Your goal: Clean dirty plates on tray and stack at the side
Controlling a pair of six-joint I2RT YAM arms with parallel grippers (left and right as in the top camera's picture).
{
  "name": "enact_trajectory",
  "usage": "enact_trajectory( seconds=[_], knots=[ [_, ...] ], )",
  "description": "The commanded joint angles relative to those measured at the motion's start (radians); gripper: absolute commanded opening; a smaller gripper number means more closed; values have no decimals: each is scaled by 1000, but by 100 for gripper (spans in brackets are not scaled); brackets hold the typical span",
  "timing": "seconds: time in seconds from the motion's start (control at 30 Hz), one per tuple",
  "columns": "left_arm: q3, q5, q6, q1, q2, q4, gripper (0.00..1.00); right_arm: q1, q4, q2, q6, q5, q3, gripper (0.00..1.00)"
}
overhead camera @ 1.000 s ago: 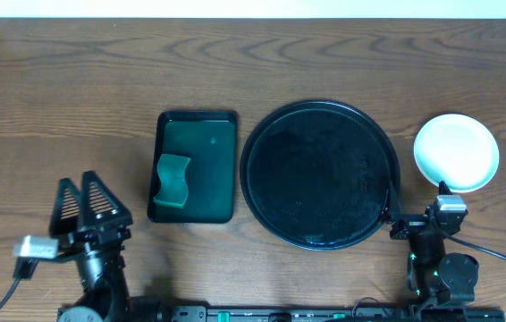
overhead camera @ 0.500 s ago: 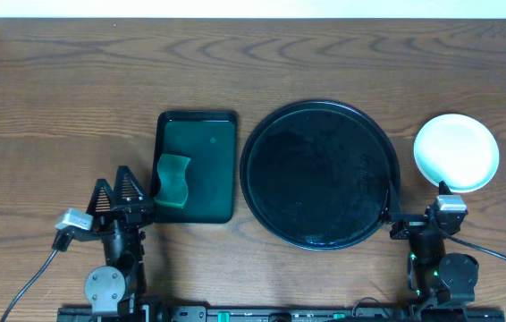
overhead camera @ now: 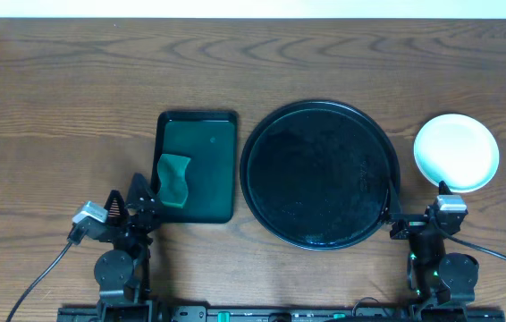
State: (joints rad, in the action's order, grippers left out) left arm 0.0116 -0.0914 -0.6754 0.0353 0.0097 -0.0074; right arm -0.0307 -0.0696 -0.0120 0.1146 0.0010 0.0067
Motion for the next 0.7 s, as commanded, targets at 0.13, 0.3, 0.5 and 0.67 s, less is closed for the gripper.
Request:
enact_trajectory(
  seconds=[0.13, 0.3, 0.5, 0.67],
  knots=[
    [-8, -2, 331, -4, -8, -59, 81, -12, -3, 5, 12, 13, -1, 99],
    [-8, -2, 338, -4, -8, -58, 81, -12, -3, 5, 12, 13, -1, 99],
    [-8, -2, 338, -4, -6, -58, 81, -12, -3, 5, 12, 13, -1, 99],
    [-8, -2, 338, -4, -6, -58, 81, -12, -3, 5, 12, 13, -1, 99]
  ],
)
